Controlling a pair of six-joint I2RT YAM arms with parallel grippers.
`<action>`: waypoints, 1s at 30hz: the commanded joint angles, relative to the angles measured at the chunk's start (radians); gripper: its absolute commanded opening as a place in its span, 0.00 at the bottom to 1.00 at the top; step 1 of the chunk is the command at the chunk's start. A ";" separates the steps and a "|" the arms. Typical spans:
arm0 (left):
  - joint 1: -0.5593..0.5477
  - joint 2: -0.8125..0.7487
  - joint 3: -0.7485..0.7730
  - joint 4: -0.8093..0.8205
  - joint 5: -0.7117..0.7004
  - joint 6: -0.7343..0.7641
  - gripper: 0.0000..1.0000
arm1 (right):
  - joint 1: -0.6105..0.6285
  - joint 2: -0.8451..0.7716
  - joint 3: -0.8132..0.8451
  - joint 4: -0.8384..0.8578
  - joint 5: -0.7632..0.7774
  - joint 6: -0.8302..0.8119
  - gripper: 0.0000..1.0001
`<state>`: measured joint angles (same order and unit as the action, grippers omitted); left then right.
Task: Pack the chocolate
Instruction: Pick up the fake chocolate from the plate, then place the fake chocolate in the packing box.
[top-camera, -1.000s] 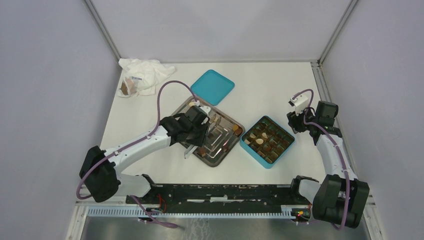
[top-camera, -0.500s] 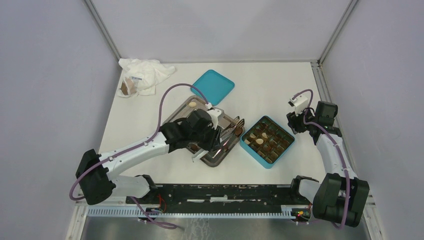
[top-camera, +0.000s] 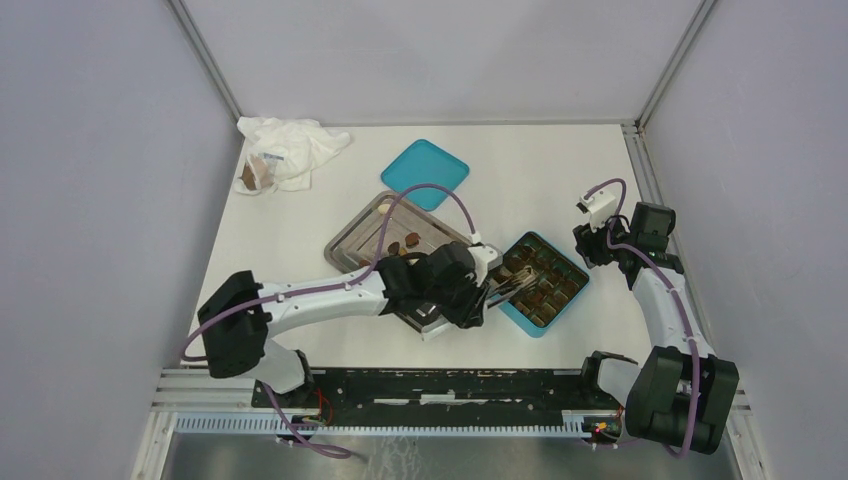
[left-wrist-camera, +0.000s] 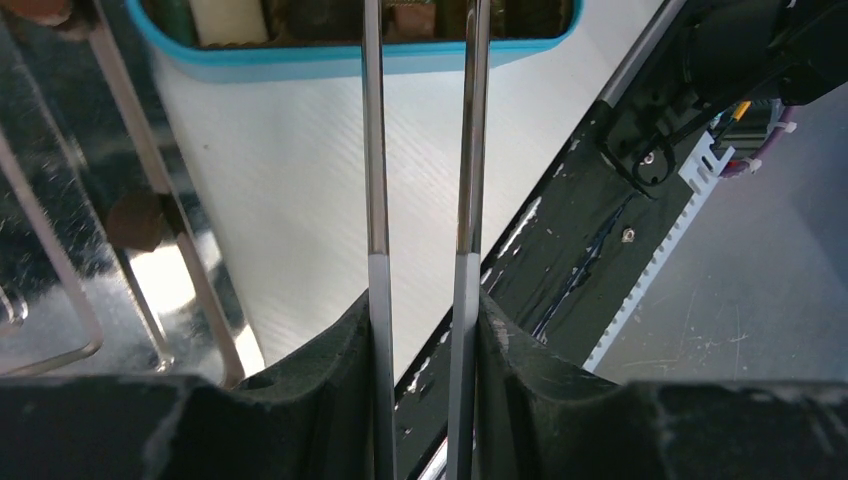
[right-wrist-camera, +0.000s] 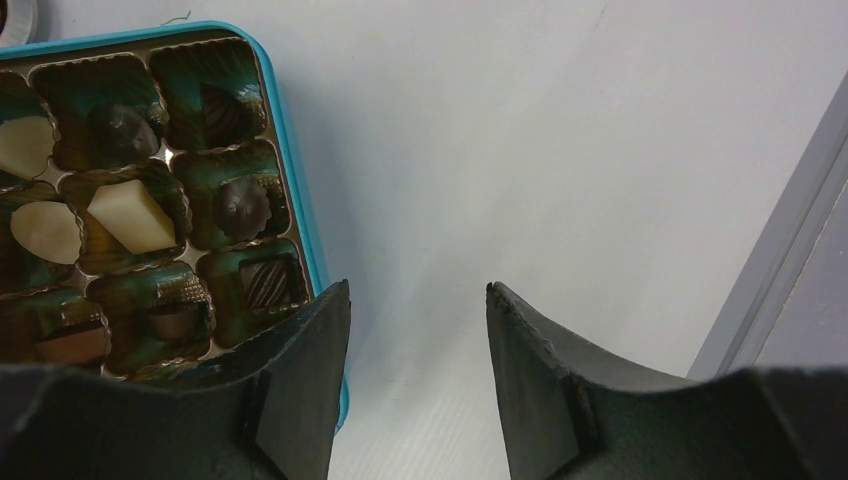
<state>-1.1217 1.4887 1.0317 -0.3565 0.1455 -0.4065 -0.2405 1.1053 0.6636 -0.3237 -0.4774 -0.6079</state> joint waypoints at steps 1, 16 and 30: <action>-0.038 0.050 0.100 0.109 0.020 -0.020 0.02 | -0.003 -0.011 0.030 0.018 0.002 -0.007 0.58; -0.087 0.223 0.247 0.089 0.015 -0.007 0.04 | -0.003 -0.015 0.028 0.018 0.003 -0.011 0.58; -0.086 0.297 0.315 0.040 -0.004 0.011 0.19 | -0.004 -0.017 0.029 0.018 -0.002 -0.013 0.58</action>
<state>-1.2041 1.7782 1.2831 -0.3294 0.1581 -0.4061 -0.2405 1.1053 0.6636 -0.3237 -0.4706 -0.6083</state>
